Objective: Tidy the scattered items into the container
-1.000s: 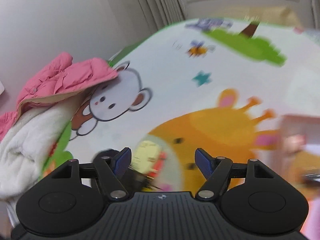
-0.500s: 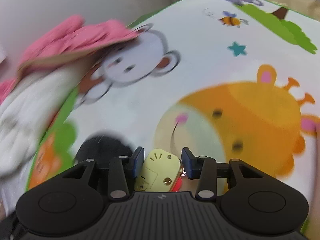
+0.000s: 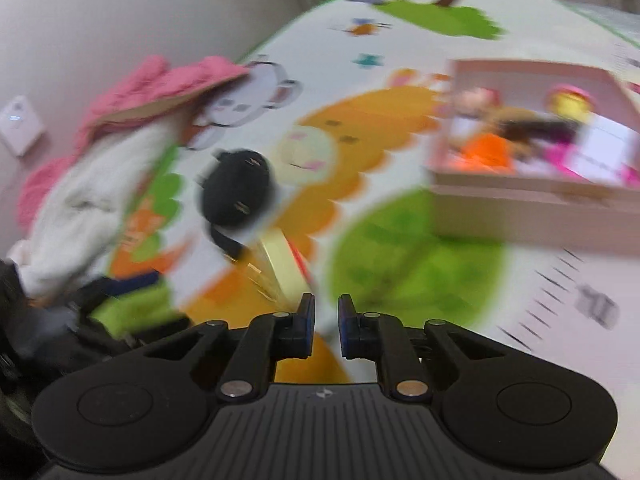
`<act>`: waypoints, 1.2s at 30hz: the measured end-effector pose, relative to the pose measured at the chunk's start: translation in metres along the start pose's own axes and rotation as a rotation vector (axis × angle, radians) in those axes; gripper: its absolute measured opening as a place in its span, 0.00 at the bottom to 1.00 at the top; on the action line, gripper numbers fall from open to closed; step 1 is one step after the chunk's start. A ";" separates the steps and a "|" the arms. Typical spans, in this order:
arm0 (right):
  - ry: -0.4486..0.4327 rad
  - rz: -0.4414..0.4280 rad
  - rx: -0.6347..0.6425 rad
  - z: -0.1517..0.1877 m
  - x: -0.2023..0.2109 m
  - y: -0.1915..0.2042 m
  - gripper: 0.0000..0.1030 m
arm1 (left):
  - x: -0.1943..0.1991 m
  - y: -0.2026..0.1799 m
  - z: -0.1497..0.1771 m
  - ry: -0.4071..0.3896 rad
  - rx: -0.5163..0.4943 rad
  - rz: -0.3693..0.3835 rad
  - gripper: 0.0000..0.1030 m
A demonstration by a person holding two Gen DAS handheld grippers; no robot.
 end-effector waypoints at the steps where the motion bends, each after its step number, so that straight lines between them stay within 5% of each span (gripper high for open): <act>1: -0.008 0.027 -0.007 0.007 0.004 -0.005 0.12 | 0.000 -0.003 0.000 0.003 0.002 -0.010 1.00; 4: -0.034 0.122 0.038 0.028 0.013 -0.012 0.17 | -0.004 -0.007 -0.003 0.012 0.011 -0.029 1.00; 6: -0.050 0.179 0.066 0.039 0.012 -0.015 0.39 | -0.008 -0.009 -0.004 0.019 0.006 -0.048 1.00; 10: -0.098 0.176 0.078 0.051 0.011 -0.014 0.56 | -0.017 -0.006 -0.007 0.015 -0.011 -0.123 1.00; 12: -0.115 0.160 0.084 0.055 0.005 -0.011 0.78 | -0.023 -0.003 -0.009 0.016 -0.024 -0.178 1.00; 17: -0.114 0.247 0.229 0.068 -0.022 0.012 1.00 | -0.030 -0.001 -0.015 0.024 -0.039 -0.211 1.00; 30: -0.128 0.260 0.246 0.074 -0.024 0.012 1.00 | -0.079 -0.006 -0.054 -0.068 -0.163 -0.209 1.00; 36: -0.066 0.255 0.218 0.063 -0.027 0.012 1.00 | -0.099 -0.003 -0.055 -0.064 -0.175 -0.197 0.99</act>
Point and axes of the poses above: each gripper's, at about its wrist camera, not at the fingertips, and x roughly against the way its jaws point, y to its left, z to its underside, the point moved 3 cm from there along -x, roughly the way its jaws point, and after that the axes turned 13 degrees about -z, right-handed, at the moved point
